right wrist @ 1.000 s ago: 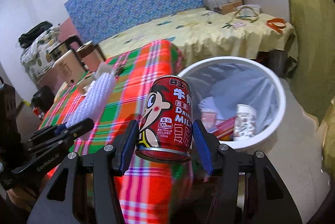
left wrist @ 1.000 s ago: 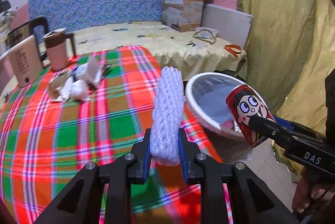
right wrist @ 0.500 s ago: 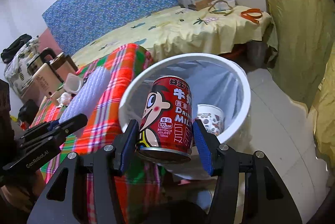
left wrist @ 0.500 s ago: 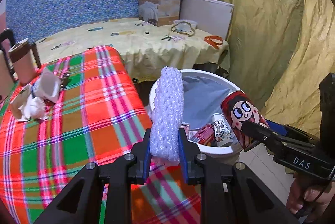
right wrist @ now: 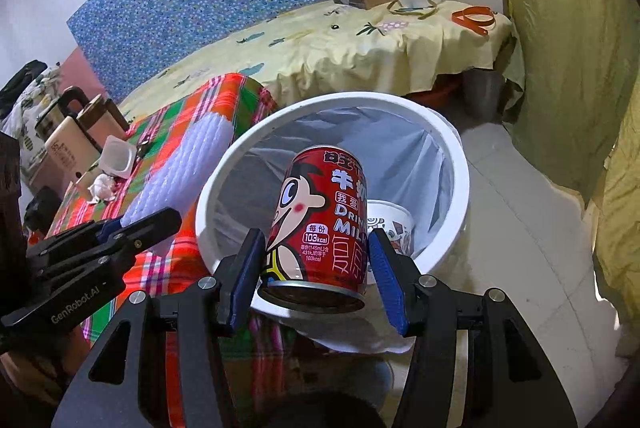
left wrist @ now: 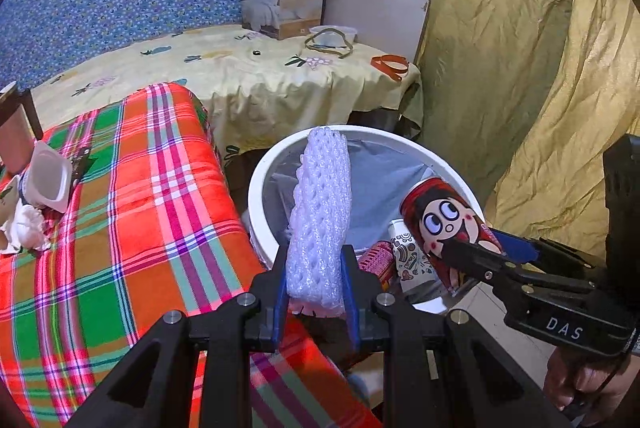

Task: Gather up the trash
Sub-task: 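Open the left tool over the bin while the right tool releases the red can, then move both tools away from the bin back over the bed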

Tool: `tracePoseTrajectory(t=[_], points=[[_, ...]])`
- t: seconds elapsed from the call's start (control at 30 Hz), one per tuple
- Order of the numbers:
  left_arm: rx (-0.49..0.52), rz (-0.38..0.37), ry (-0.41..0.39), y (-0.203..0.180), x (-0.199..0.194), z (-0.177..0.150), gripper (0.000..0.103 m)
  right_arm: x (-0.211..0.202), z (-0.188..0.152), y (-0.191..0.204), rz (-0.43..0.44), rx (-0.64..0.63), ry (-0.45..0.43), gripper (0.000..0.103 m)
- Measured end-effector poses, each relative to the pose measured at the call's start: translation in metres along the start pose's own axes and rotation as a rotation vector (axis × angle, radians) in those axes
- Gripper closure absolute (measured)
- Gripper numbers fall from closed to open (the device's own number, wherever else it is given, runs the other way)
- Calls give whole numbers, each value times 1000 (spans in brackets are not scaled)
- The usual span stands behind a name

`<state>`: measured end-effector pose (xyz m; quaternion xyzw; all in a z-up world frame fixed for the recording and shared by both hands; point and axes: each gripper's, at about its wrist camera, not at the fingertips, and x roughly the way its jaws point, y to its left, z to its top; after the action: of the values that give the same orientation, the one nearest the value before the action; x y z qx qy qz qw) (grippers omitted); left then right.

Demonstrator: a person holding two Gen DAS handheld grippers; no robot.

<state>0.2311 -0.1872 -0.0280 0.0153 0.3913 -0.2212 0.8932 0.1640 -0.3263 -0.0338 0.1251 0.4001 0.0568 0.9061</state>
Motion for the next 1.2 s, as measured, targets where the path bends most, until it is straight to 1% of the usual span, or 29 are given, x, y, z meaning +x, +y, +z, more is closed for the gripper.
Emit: tracePoseTrajectory(t=[0.2,0.33,0.4,0.47,0.53,0.8,1.0,1.2], points=[[-17,-13,15,6,9,1,77,4,4,-3,-9,1,22,48],[-22,-15,13,8,11,2,74,5,6,-5,-15,1,24,48],[-29,-22,9,9,11,2,71,3,6,-5,-16,4,17,48],[-34,-29,0,10,8,3,62,0,6,-5,-19,9,11,48],[-37,-35,-11,10,5,3,57,-1,5,-5,-19,13,6,48],[-48,-26,-37,11,-13,0,57,-14,2,1,-5,11,-23,48],[-61,7,-61,15,-38,-11,57,-23,-2,11,15,-5,-40,48],[-82,54,-98,22,-72,-23,57,-32,-6,29,47,-37,-51,48]])
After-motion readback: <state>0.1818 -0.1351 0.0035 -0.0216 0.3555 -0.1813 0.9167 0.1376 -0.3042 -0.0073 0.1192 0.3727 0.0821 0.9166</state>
